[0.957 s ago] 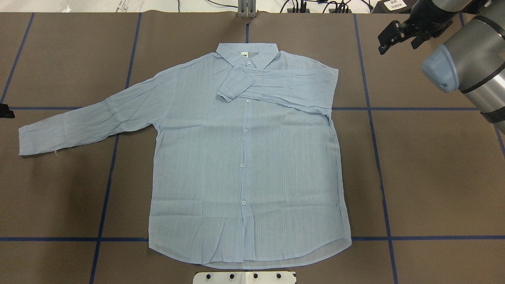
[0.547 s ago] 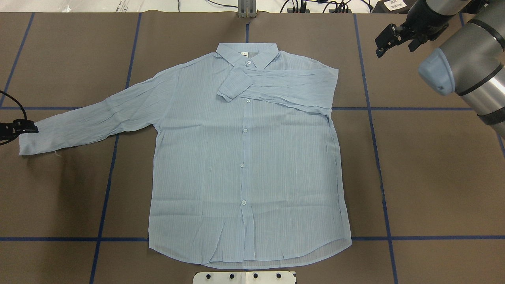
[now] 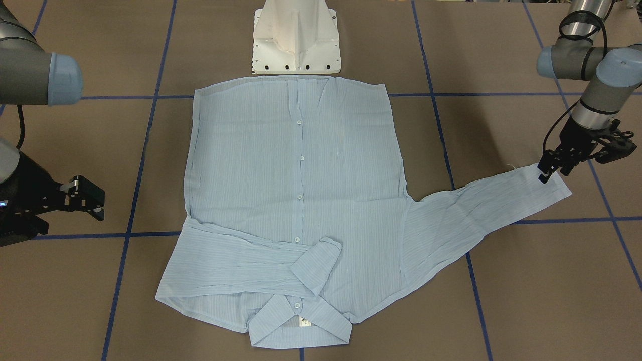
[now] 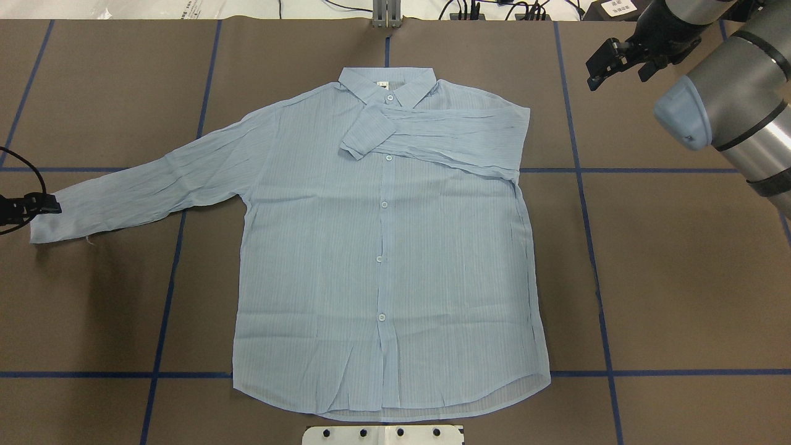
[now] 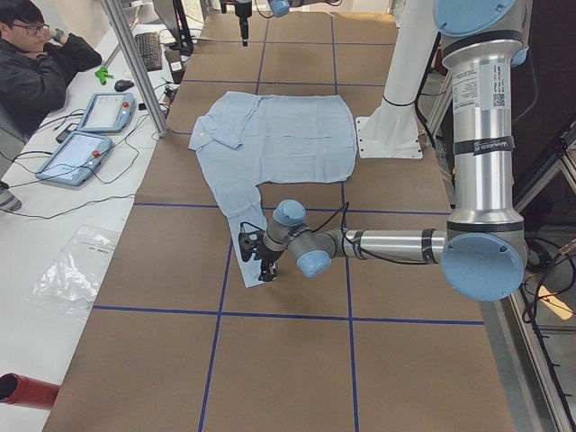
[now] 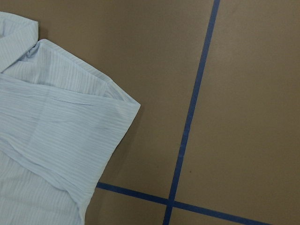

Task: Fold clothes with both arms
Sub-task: 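Lower the left gripper to the cuff of the other sleeve and grasp it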

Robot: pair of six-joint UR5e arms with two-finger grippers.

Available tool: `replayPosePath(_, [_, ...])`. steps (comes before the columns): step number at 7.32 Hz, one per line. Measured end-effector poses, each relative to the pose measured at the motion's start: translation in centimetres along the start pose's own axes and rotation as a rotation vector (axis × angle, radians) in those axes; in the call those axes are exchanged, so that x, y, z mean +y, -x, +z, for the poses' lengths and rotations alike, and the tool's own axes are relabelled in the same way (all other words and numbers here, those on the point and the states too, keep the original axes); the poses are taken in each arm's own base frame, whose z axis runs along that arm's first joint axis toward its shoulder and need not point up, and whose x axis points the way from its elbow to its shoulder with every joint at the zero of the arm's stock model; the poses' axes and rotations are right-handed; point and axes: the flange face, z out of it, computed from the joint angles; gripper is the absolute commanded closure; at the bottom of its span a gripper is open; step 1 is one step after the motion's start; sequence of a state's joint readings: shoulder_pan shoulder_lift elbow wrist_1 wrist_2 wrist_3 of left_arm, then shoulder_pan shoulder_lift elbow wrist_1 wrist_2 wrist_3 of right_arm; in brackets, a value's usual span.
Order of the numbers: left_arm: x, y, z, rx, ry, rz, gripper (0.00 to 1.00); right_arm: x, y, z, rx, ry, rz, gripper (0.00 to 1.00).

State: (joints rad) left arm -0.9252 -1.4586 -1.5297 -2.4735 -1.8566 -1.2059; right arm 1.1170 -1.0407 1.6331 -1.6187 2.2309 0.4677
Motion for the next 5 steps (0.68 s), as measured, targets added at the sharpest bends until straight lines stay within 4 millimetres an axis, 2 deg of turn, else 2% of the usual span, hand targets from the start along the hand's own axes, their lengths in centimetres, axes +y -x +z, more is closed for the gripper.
replayPosePath(5, [0.8,1.4,0.1,-0.026,0.007,0.006,0.24,0.0,0.1,0.1,0.001,0.001,-0.001,0.00])
